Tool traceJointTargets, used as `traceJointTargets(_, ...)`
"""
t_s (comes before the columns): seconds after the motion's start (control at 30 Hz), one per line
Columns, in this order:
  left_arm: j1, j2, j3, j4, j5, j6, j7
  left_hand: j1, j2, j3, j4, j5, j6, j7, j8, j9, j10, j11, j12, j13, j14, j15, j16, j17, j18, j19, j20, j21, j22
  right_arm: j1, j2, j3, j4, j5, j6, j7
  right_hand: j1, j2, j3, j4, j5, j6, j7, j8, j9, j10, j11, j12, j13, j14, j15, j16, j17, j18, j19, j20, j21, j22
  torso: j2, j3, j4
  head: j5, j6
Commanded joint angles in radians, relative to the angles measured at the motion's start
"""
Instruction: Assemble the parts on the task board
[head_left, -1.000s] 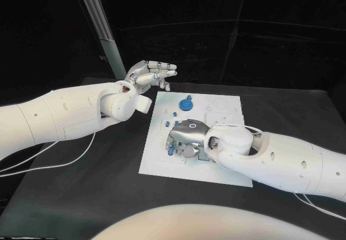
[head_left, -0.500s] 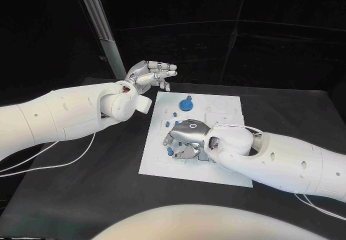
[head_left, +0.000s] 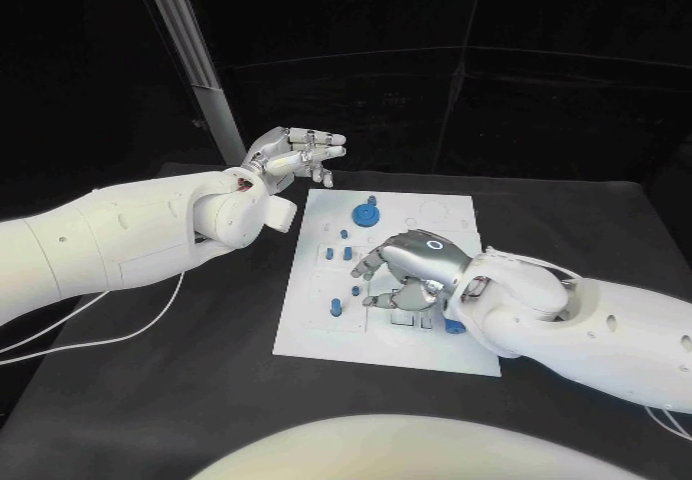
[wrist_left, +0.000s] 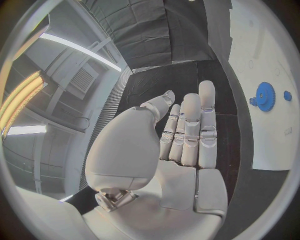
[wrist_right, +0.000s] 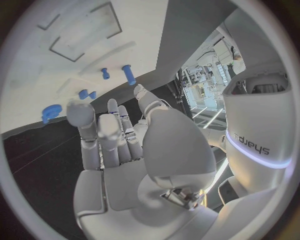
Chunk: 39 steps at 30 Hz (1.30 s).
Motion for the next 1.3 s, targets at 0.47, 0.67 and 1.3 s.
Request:
traceJointTargets(0.47, 0.002, -0.005, -0.001, 0.004, 0.003, 0.014, -0.001, 0.005, 0.003, 0.0, -0.004, 0.004, 0.001, 0.003, 0.004, -0.001, -0.009, 0.002, 0.007, -0.001, -0.009, 0.0, -0.004, -0.001, 0.013, -0.008, -0.002, -0.006, -0.001, 0.024, -0.295, 0.0, 0.104, 0.382, 0.014, -0.316, -0.119, 0.022, -0.241, 0.243, 0.168, 0.049, -0.077, 0.144, 0.042, 0.208, -0.086, 0.767, 0.746, 0.054, -0.068, 0.211, 0.301, -0.062, 0.119, -0.073, 0.207, 0.322, -0.016, -0.0036, -0.0276, -0.094, 0.036)
traceJointTargets(0.67, 0.002, -0.008, -0.002, 0.005, 0.003, 0.014, -0.001, 0.005, 0.003, 0.0, -0.004, 0.004, 0.001, 0.003, 0.004, -0.001, -0.009, 0.002, 0.007, -0.001, -0.009, 0.0, -0.004, -0.001, 0.013, -0.008, -0.002, -0.006, -0.001, 0.019, -0.317, 0.0, 0.128, 0.301, 0.068, -0.427, -0.136, 0.023, -0.304, 0.278, 0.162, 0.027, -0.075, 0.183, 0.056, 0.233, -0.086, 0.889, 0.903, 0.062, -0.067, 0.245, 0.364, -0.068, 0.129, -0.068, 0.227, 0.359, -0.02, -0.0041, -0.0331, -0.105, 0.037)
traceJointTargets(1.3, 0.002, -0.017, -0.002, 0.009, 0.003, 0.014, -0.001, 0.004, 0.004, 0.0, -0.003, 0.004, 0.003, 0.003, 0.005, -0.001, -0.008, 0.002, 0.01, -0.001, -0.009, 0.0, -0.004, -0.002, 0.013, -0.008, -0.002, -0.007, -0.002, -0.002, -0.282, -0.001, 0.119, 0.235, 0.21, -0.524, -0.182, 0.037, -0.363, 0.28, 0.157, 0.013, -0.081, 0.239, 0.082, 0.284, -0.088, 1.031, 1.081, 0.072, -0.068, 0.285, 0.443, -0.075, 0.14, -0.069, 0.253, 0.406, -0.018, -0.0042, -0.0338, -0.125, 0.037)
